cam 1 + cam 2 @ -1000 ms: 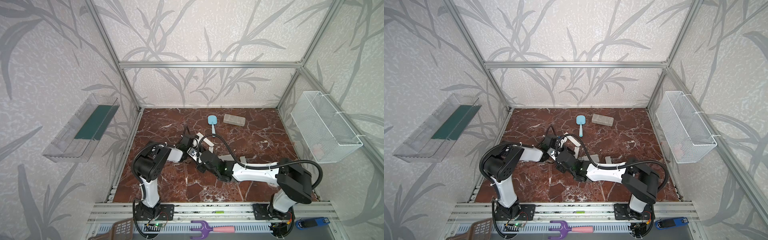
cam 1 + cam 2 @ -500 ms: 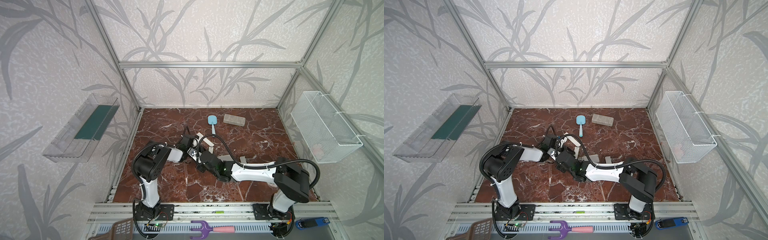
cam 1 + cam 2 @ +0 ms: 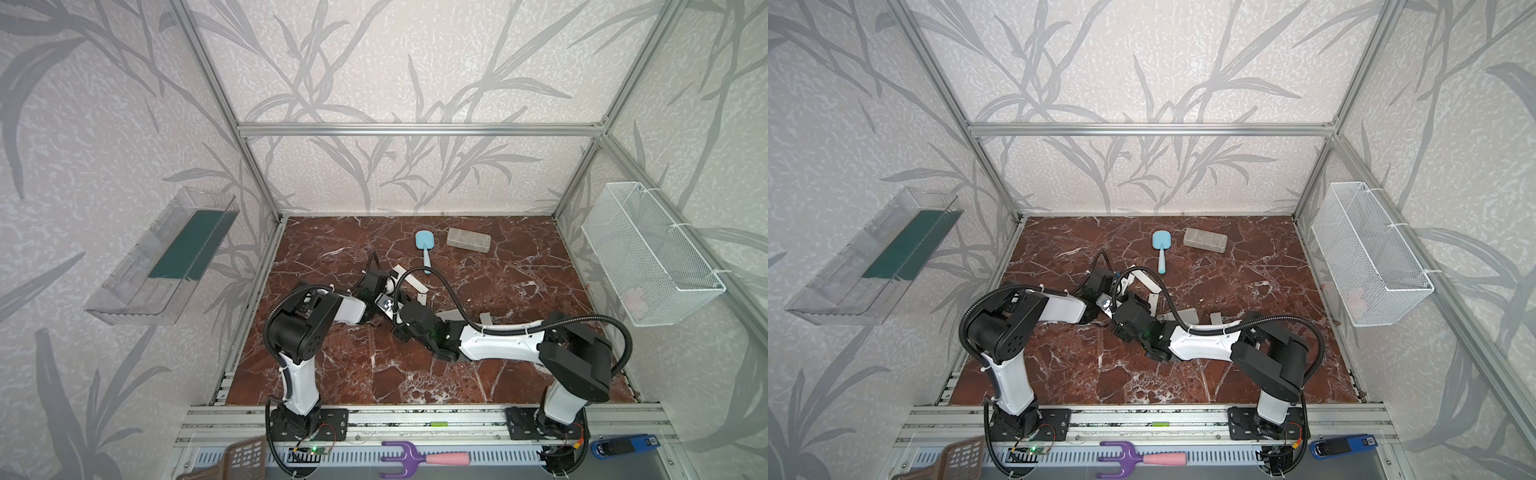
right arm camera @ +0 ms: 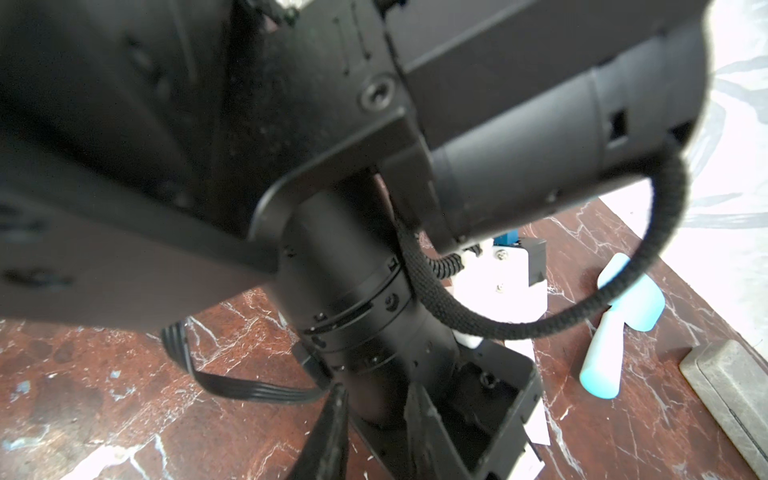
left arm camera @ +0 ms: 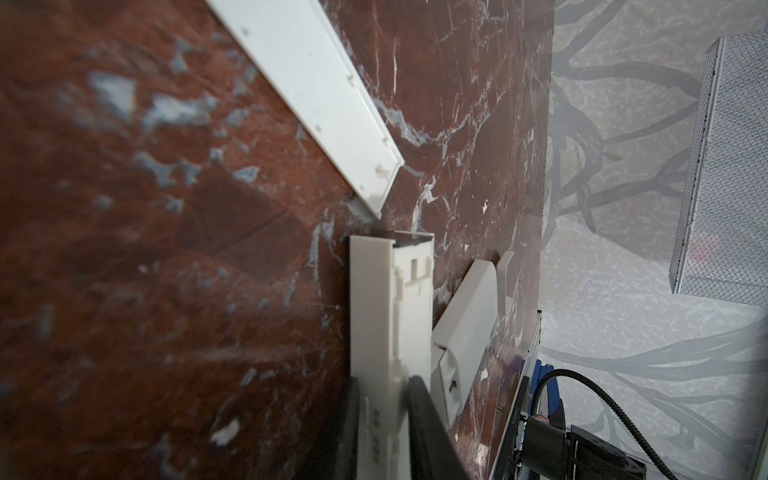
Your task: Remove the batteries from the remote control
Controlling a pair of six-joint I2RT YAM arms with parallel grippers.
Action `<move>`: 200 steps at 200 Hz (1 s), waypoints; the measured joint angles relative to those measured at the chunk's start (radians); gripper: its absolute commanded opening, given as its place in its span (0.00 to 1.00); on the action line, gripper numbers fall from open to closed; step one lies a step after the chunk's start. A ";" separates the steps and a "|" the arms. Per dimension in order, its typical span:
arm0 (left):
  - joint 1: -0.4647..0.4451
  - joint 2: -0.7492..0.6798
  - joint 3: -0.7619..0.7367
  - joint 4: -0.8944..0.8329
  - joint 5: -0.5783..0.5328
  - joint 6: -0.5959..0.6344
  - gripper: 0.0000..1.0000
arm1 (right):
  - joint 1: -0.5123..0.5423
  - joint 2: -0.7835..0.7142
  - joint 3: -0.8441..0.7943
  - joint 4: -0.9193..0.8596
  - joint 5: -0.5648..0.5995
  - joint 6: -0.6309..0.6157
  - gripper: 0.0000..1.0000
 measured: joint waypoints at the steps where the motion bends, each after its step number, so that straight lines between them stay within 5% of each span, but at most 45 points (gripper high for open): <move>1: 0.000 0.000 0.000 0.000 0.000 0.000 0.22 | 0.000 0.000 0.000 0.000 0.000 -0.002 0.00; 124: 0.000 0.016 0.015 0.003 0.016 0.015 0.21 | 0.000 -0.098 -0.041 -0.107 0.116 -0.070 0.00; 200: 0.000 0.016 0.016 -0.001 0.016 0.018 0.21 | -0.012 -0.182 -0.053 -0.142 0.085 0.010 0.00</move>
